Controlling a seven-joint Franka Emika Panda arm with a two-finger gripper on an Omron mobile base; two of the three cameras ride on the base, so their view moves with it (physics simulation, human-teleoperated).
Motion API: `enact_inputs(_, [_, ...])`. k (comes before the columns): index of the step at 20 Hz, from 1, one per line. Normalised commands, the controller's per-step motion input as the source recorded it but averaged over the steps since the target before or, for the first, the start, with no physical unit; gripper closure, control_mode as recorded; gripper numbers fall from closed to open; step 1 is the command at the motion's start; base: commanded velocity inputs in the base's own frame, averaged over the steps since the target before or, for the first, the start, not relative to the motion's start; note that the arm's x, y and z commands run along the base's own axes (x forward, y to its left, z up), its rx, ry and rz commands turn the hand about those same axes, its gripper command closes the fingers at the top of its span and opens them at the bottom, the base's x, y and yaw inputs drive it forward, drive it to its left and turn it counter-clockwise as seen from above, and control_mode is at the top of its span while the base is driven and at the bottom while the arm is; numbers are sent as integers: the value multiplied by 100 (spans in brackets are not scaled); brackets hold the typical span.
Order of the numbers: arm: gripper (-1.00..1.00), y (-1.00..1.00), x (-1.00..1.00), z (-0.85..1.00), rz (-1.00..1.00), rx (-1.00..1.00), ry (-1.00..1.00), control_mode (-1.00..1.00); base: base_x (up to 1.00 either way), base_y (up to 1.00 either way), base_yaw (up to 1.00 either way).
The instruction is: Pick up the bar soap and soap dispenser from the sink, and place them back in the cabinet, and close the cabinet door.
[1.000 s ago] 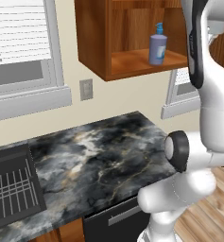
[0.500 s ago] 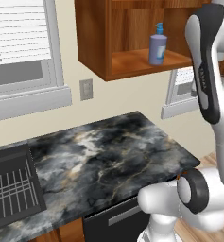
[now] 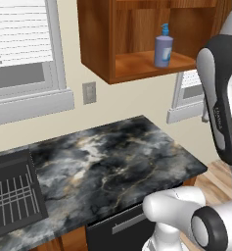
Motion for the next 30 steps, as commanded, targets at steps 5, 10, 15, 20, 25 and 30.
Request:
enact_inputs(5, [-100,9,-21,-3,0,0,0,-100,0,0,0])
enact_inputs(10, [-100,13,-9,0,-4,0,0,-100,0,0,0])
enact_inputs(15, [-100,10,-5,0,-15,0,1,-100,0,0,0])
enact_inputs(20, [-100,4,-12,0,-20,0,2,-100,0,0,0])
enact_inputs(25, [-100,2,-29,-6,-21,0,0,-100,0,0,0])
enact_inputs(30, [-100,0,-28,-2,-19,2,0,-100,0,0,0])
